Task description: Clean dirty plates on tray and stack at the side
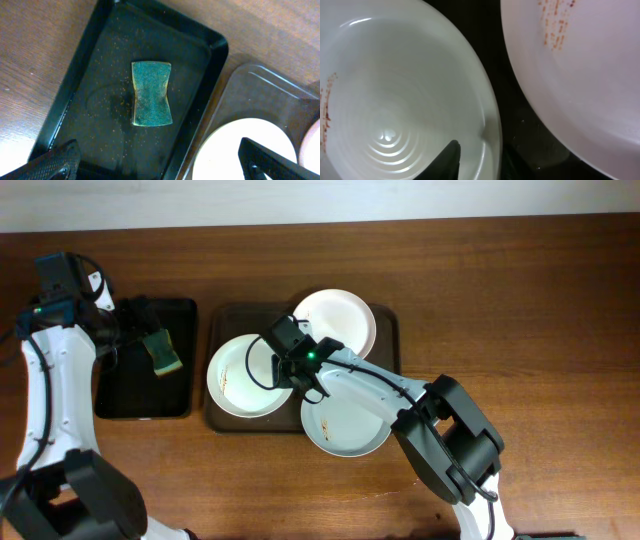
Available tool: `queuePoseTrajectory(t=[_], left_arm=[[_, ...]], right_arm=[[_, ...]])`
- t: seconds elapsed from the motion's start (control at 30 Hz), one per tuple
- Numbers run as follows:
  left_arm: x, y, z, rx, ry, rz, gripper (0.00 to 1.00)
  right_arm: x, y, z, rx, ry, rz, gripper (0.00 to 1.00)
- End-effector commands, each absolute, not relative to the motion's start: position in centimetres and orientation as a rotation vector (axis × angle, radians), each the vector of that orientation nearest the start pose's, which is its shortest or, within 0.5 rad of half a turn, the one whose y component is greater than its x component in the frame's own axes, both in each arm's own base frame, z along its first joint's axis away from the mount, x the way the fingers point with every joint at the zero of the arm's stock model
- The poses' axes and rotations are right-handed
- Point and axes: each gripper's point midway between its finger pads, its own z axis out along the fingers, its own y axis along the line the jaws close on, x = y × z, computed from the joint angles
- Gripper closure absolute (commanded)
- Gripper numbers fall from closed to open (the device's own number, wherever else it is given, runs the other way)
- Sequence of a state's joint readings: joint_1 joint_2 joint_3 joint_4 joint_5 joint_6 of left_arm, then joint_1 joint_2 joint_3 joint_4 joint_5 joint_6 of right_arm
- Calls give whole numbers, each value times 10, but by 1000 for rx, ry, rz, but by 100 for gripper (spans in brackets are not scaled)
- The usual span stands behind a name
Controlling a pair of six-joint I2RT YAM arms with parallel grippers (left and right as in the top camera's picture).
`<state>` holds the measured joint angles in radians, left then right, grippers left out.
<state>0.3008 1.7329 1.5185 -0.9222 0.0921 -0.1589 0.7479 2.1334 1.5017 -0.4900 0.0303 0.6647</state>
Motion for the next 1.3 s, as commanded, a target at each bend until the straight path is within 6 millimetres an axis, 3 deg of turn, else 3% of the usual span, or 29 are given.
queuePoseTrajectory(t=[0.0, 0.03, 0.07, 0.3, 0.47, 0.53, 0.6, 0.73, 0.83, 1.27], left_arm=[[413, 114, 151, -607, 2632, -72, 5], [417, 113, 148, -590, 2633, -73, 9], [420, 113, 145, -568, 2635, -76, 10], [437, 82, 111, -283, 2732, -65, 11], [439, 74, 87, -236, 2786, -75, 11], [440, 74, 76, -240, 2806, -76, 11], [440, 76, 64, -262, 2827, -70, 25], [436, 88, 55, -476, 2829, -6, 30], [432, 94, 52, -584, 2825, 40, 43], [427, 99, 14, -639, 2891, 77, 48]], right_arm=[[372, 340, 14, -101, 2754, 373, 82], [372, 340, 12, -102, 2757, 371, 86], [371, 340, 10, -101, 2762, 366, 96], [370, 338, 3, -77, 2776, 361, 96], [366, 341, -6, -86, 2803, 378, 96], [366, 341, -6, -86, 2801, 379, 96], [367, 341, -6, -85, 2801, 378, 96], [367, 341, -6, -85, 2801, 378, 95], [367, 341, -6, -85, 2801, 378, 95], [366, 340, -6, -85, 2805, 373, 95]])
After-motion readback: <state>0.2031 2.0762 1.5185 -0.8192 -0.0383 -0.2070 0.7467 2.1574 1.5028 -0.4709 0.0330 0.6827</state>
